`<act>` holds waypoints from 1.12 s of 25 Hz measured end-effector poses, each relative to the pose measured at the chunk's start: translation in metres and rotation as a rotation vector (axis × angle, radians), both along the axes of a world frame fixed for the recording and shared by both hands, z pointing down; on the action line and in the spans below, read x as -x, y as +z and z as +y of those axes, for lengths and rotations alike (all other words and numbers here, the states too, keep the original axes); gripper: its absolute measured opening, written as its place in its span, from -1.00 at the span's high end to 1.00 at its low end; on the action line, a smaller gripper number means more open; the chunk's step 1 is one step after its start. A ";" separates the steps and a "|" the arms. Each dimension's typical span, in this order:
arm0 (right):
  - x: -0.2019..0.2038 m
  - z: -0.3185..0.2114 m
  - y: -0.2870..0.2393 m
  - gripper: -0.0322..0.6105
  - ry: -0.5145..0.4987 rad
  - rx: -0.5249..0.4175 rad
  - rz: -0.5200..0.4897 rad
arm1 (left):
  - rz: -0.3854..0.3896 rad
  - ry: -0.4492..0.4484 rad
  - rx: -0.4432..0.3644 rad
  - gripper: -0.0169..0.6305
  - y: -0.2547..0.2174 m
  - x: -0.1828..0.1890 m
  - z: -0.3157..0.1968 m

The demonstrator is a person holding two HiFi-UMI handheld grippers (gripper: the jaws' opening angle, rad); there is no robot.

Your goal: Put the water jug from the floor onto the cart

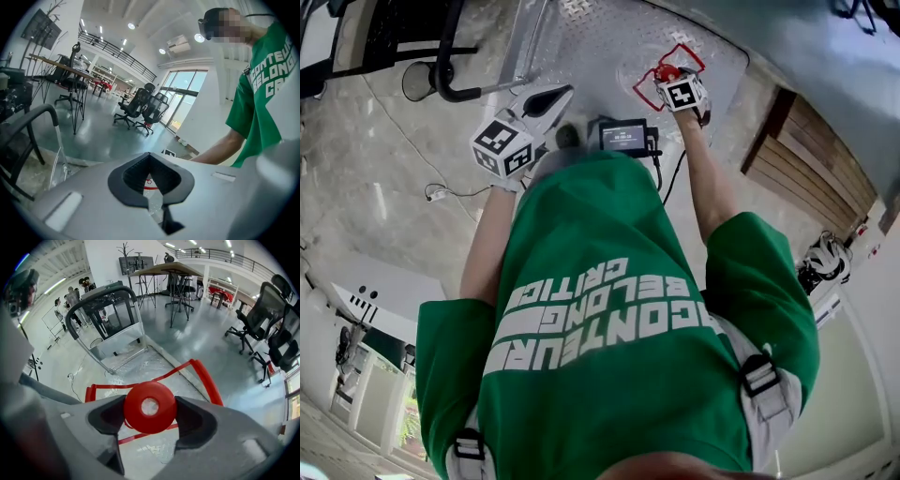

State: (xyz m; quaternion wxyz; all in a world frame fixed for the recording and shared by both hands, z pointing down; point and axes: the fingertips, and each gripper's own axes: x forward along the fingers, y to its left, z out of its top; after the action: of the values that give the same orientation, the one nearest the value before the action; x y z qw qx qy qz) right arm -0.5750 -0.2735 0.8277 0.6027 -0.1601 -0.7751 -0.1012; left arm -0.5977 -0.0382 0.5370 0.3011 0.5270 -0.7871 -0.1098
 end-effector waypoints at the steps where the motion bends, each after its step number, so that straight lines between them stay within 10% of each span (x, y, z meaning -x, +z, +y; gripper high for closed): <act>1: 0.006 0.000 0.003 -0.03 -0.008 0.000 -0.003 | 0.003 -0.010 0.001 0.92 0.001 0.001 0.000; 23: 0.027 -0.001 0.036 -0.03 -0.107 -0.072 0.079 | 0.027 -0.124 0.005 0.92 0.004 0.017 0.004; 28: 0.025 0.020 0.036 -0.03 -0.056 0.104 0.120 | 0.015 -0.098 -0.004 0.92 -0.001 0.017 0.002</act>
State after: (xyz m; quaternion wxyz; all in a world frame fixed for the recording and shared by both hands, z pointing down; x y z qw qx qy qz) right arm -0.6000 -0.2535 0.8640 0.6358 -0.2187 -0.7371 -0.0677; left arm -0.6145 -0.0361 0.5362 0.3001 0.4875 -0.8096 -0.1299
